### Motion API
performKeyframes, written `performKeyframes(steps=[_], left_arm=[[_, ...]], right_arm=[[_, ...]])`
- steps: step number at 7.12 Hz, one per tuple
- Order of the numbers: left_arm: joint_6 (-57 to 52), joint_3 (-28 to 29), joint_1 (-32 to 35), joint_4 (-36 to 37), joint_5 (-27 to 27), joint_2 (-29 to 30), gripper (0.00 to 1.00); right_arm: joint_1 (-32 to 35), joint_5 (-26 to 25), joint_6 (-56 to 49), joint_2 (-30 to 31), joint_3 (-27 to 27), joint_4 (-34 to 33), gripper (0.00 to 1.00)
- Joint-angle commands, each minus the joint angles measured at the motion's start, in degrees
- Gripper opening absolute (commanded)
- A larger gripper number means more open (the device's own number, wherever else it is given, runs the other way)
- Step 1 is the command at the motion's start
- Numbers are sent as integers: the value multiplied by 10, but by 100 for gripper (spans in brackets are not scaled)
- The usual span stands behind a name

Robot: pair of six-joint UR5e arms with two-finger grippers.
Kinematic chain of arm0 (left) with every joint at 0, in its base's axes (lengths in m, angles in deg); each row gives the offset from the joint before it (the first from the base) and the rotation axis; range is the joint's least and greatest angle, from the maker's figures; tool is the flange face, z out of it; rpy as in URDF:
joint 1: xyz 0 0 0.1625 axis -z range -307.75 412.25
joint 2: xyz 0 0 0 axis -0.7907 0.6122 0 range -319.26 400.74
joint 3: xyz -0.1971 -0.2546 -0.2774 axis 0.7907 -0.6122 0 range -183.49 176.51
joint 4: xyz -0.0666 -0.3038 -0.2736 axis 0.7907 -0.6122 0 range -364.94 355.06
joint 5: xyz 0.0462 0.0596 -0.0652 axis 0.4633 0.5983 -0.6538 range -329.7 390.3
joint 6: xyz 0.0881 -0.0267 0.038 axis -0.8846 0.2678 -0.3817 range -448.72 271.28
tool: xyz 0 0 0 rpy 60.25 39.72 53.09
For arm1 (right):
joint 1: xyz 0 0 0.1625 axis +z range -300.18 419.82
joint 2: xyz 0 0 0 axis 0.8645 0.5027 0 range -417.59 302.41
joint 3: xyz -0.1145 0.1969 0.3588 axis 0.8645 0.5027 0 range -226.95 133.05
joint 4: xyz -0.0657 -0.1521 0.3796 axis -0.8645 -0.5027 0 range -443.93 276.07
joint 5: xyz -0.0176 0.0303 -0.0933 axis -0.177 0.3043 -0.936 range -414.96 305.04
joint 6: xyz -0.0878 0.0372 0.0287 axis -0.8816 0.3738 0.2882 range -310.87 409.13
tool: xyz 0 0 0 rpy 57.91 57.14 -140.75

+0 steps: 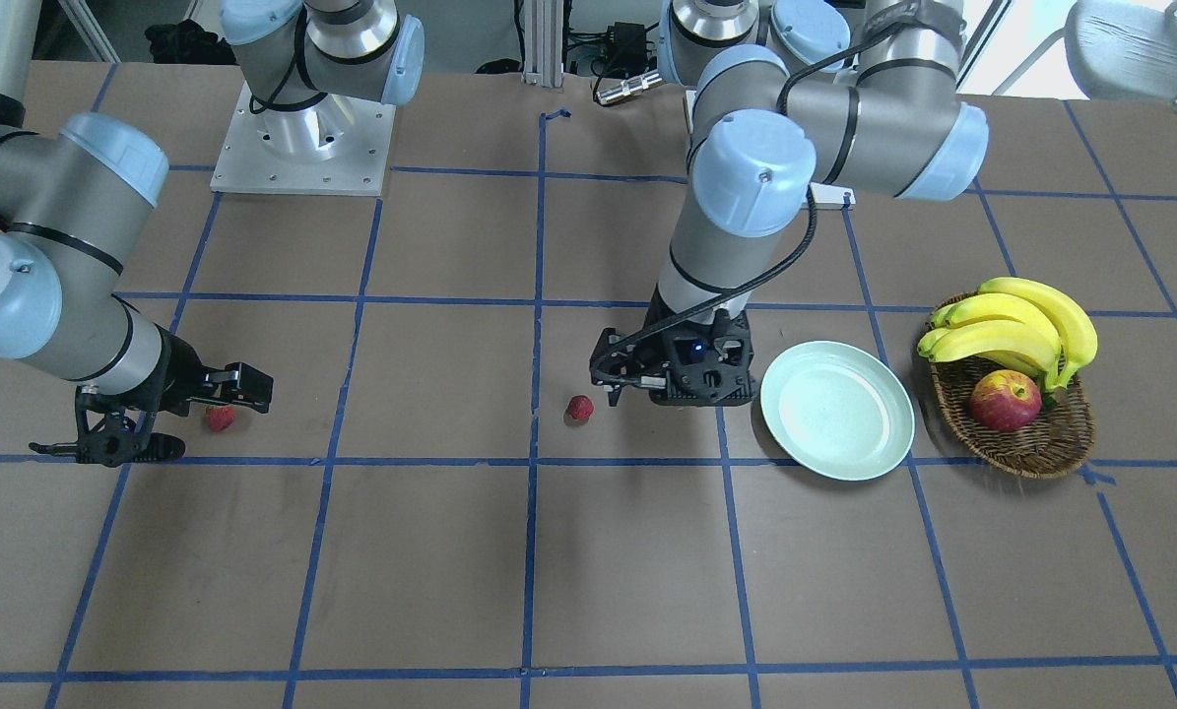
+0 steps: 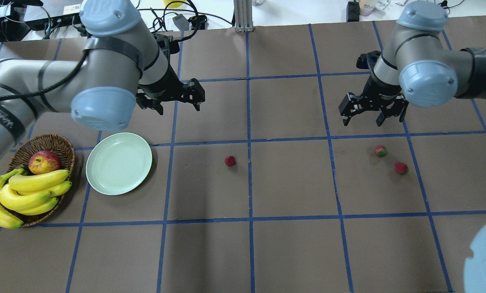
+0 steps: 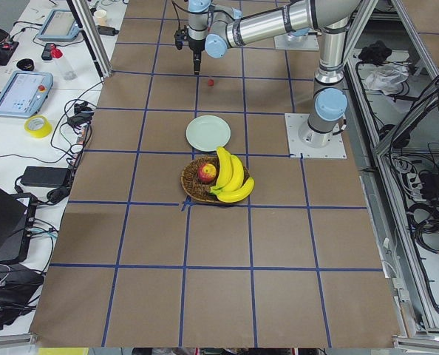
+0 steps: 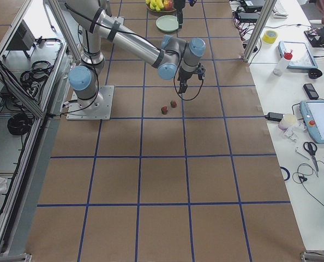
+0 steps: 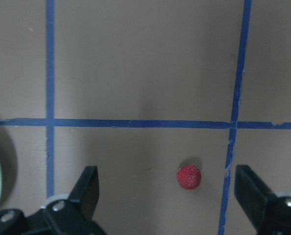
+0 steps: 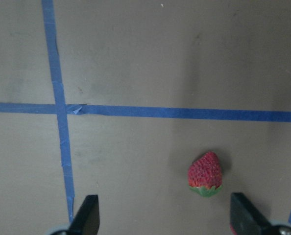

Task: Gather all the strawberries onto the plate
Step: 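Grasp the mid-table strawberry with the left gripper while the right grasps another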

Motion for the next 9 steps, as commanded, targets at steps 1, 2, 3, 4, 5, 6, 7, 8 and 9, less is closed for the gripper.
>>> performKeyframes(steps=[1,2,3,4,5,6,7,8,9], left_arm=[[32,-34,23,69,0,47,96],[31,-54,23,82,0,54,95],[31,-65,23,89,0,58,94],[33,-73,25,89,0,63,92],[36,-73,34,89,-3,65,86],[36,-74,42,88,-3,67,86],[36,-74,44,88,-4,74,80],[37,-74,44,88,-5,77,67],[37,-74,45,89,-4,80,59]], right_arm=[[-6,-13,-8,-7,-47,-63,91],[-6,-39,-6,-16,-62,-101,90],[-7,-41,-6,-25,-71,-122,88],[-9,-42,-6,-27,-78,-124,82],[-11,-40,-7,-28,-79,-124,59],[-11,-41,-10,-26,-79,-125,29],[-11,-41,-11,-24,-80,-123,11],[-11,-39,-11,-21,-79,-122,3],[-8,-37,0,-18,-75,-114,2]])
